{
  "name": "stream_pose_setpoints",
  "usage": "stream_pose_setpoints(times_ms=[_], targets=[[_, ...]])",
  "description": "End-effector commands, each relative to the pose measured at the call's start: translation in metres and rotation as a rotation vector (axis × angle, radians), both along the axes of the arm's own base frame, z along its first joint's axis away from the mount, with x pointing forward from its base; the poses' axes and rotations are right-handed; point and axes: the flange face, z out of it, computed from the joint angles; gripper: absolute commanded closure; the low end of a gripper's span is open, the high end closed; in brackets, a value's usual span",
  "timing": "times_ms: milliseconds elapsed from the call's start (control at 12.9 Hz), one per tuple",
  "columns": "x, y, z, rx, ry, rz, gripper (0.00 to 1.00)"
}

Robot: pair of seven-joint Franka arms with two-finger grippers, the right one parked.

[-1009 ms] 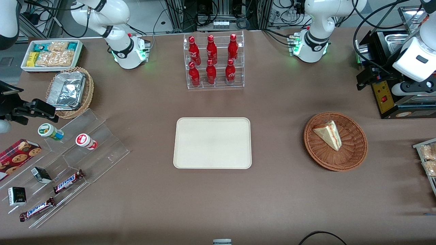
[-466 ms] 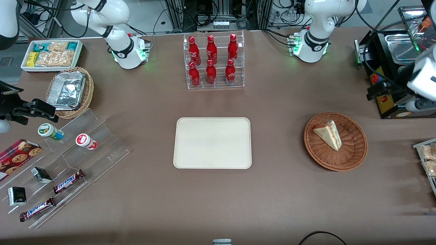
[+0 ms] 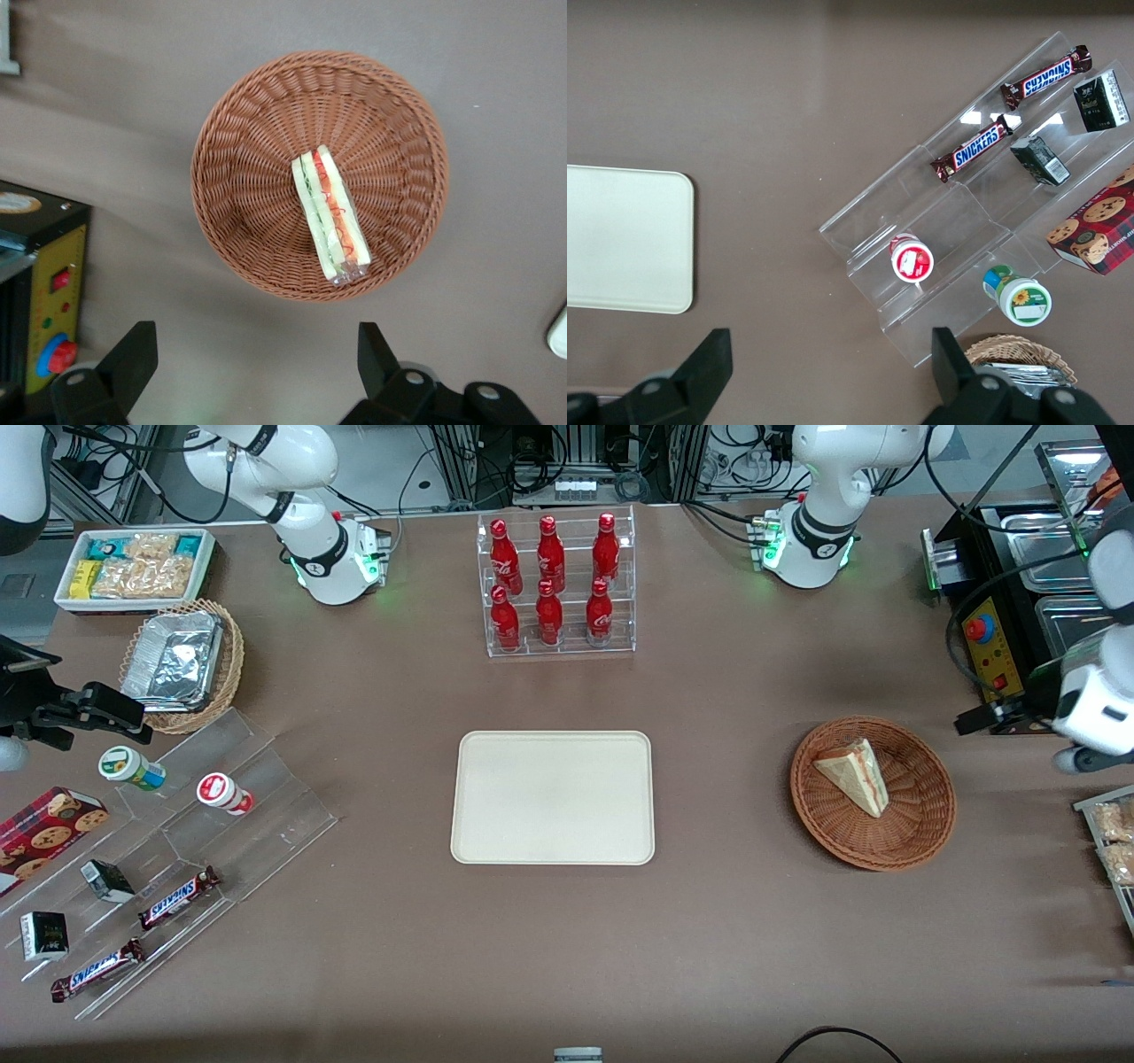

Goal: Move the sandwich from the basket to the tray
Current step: 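Lower the open left gripper over the wrapped sandwich in the basket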

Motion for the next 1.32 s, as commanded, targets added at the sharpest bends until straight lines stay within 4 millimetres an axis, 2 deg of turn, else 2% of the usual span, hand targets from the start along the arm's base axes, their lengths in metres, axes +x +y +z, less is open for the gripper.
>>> stream_pose_setpoints(times_ms=[0,78,388,543,621,698,931,1241], targets=[[0.008,-0.004,-0.032,0.016,0.024,0.047,0.0],[0.011,-0.005,-0.043,0.019,0.021,0.043,0.0],[0.0,-0.012,-0.121,0.019,-0.032,0.087,0.0],[0.003,-0.022,-0.16,0.041,-0.027,0.177,0.0],[0.005,-0.033,-0.173,0.047,-0.027,0.18,0.0],[0.006,-0.037,-0.184,0.053,-0.02,0.194,0.0],[0.002,-0.045,-0.195,0.053,-0.023,0.2,0.0],[-0.015,-0.048,-0.223,0.057,-0.044,0.221,0.0]])
